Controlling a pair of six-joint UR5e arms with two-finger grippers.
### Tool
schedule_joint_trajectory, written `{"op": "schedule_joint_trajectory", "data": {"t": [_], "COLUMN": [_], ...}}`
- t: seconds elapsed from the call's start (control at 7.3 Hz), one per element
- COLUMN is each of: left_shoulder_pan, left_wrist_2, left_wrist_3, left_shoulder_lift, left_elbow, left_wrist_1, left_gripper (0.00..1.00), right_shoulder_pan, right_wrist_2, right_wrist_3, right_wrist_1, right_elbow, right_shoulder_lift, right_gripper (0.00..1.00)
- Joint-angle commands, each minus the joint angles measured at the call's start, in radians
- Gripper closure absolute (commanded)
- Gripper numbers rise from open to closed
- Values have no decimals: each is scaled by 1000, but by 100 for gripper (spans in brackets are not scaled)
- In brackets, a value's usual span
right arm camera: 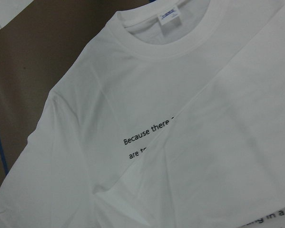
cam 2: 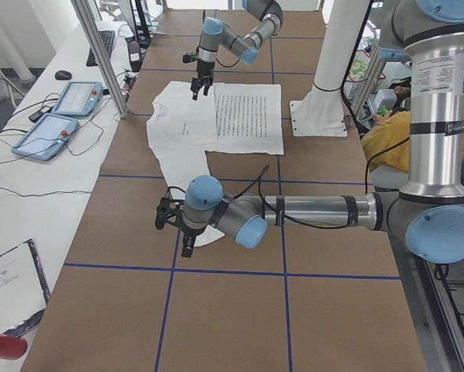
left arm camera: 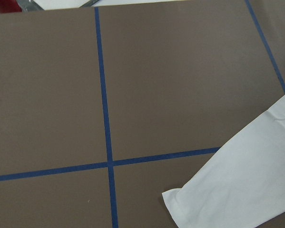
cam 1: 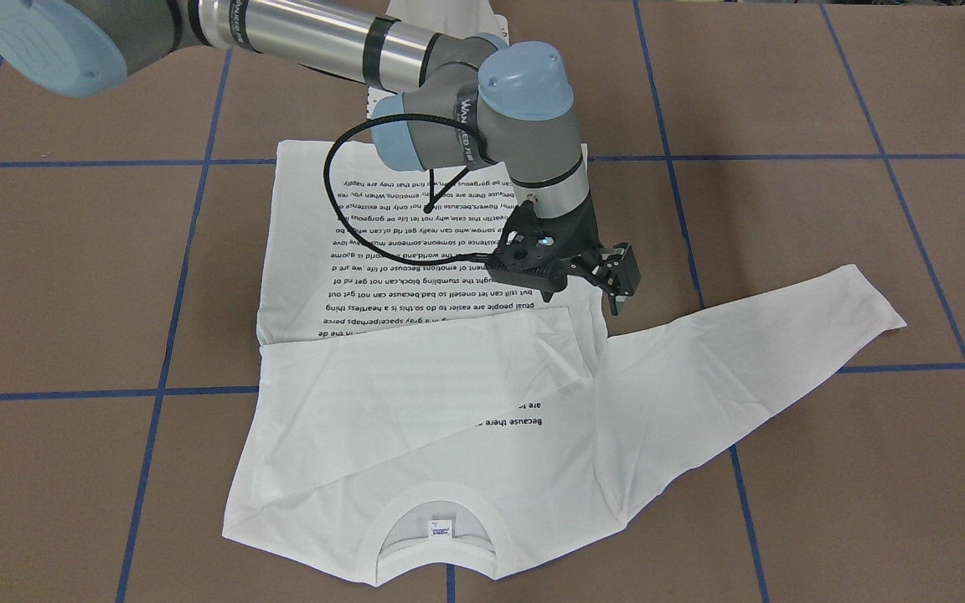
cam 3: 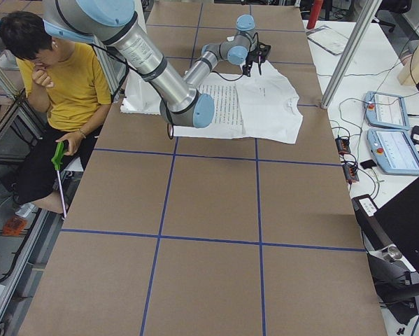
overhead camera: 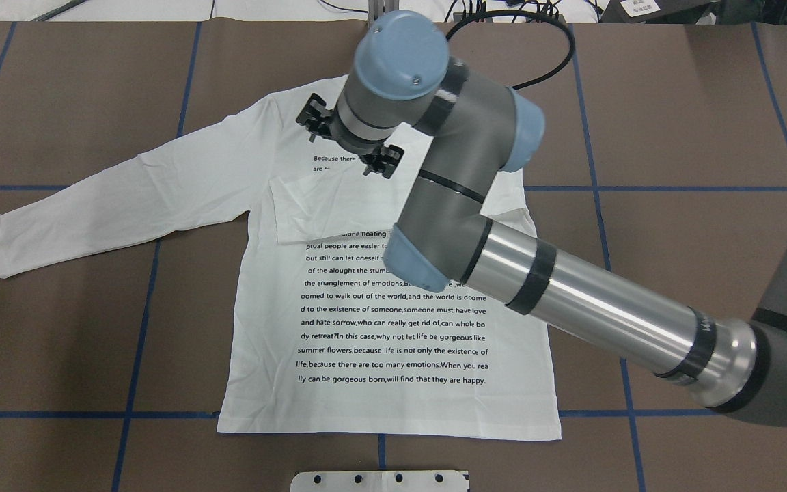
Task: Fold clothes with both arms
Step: 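Release the sleeve and lift the right gripper toward the shoulder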
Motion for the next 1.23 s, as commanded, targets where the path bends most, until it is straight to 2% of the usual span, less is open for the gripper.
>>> {"op": "schedule_joint_trajectory", "data": {"t": [0.0, 0.27, 0.55, 0.68, 0.82, 0.96, 1.1], "left_shoulder_pan": [49, 139, 192, 213, 214, 217, 223], "left_wrist_2": [-3, -3, -6, -9, -31, -36, -36], "left_wrist_3": [-4, -4, -3, -4, -1, 2, 2], "left_shoulder_lift": [-99, -123, -124, -135, -136, -140, -143], "left_elbow": [173, 231, 272, 294, 295, 315, 323], "left_wrist_1": [-78, -141, -202, -239, -241, -243, -243], "left_gripper": [0, 1, 1, 4, 20, 32, 33], "right_shoulder_pan": [110, 155, 170, 181, 179, 181, 190], "right_wrist_2": [123, 151, 166, 169, 169, 169, 177], "right_wrist_3": [-126, -226, -250, -263, -264, -265, -286], "right_wrist_1": [-14, -14, -11, -11, -6, -5, -5], "right_elbow": [128, 194, 195, 198, 198, 198, 198], "right_shoulder_lift": [-158, -246, -274, -281, -295, -301, -314], "right_gripper": [1, 1, 1, 1, 1, 1, 1]}}
